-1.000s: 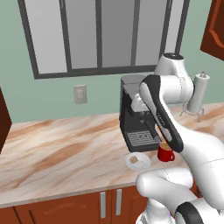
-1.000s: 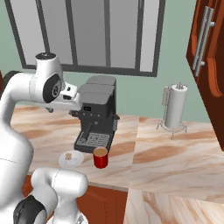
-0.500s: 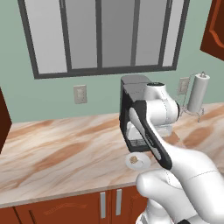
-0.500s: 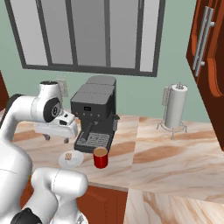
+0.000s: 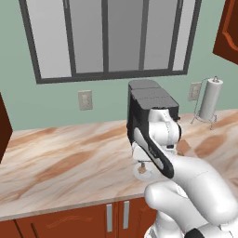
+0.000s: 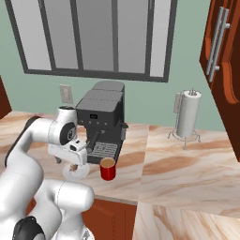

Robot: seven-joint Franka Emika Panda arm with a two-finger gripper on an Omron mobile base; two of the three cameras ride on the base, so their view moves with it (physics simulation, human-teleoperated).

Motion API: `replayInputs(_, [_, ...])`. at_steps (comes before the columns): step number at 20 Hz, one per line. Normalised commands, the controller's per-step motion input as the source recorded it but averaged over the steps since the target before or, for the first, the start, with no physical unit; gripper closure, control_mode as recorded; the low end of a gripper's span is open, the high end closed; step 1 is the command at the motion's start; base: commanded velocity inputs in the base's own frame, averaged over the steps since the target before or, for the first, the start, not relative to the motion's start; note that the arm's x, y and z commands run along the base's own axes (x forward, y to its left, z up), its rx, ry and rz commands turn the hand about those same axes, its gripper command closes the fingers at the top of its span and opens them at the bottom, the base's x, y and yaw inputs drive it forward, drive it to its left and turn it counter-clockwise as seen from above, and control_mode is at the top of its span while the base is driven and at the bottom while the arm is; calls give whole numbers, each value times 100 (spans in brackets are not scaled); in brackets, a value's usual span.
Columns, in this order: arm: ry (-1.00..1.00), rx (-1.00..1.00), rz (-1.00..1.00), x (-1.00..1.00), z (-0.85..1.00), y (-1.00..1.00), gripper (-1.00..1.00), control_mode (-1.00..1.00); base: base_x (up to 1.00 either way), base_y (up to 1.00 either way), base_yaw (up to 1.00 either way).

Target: Take a sugar cube from the saucer and place it inside the coffee. Then, grab milk from the fridge and place it next to the coffee on the counter to sweeten the coffee.

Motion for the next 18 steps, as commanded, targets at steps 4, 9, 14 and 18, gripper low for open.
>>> replayInputs(4, [0,0,-17,20,-59,0,-100,-100,0,0,0])
replayInputs(9, [-8,-3,-17,26,-34,1,-100,-100,0,0,0])
replayInputs(14, [-6,-6,-9,34,-7,17,-100,-100,0,0,0])
replayInputs(18, [0,-5,-4,28,-13,17,-100,-100,0,0,0])
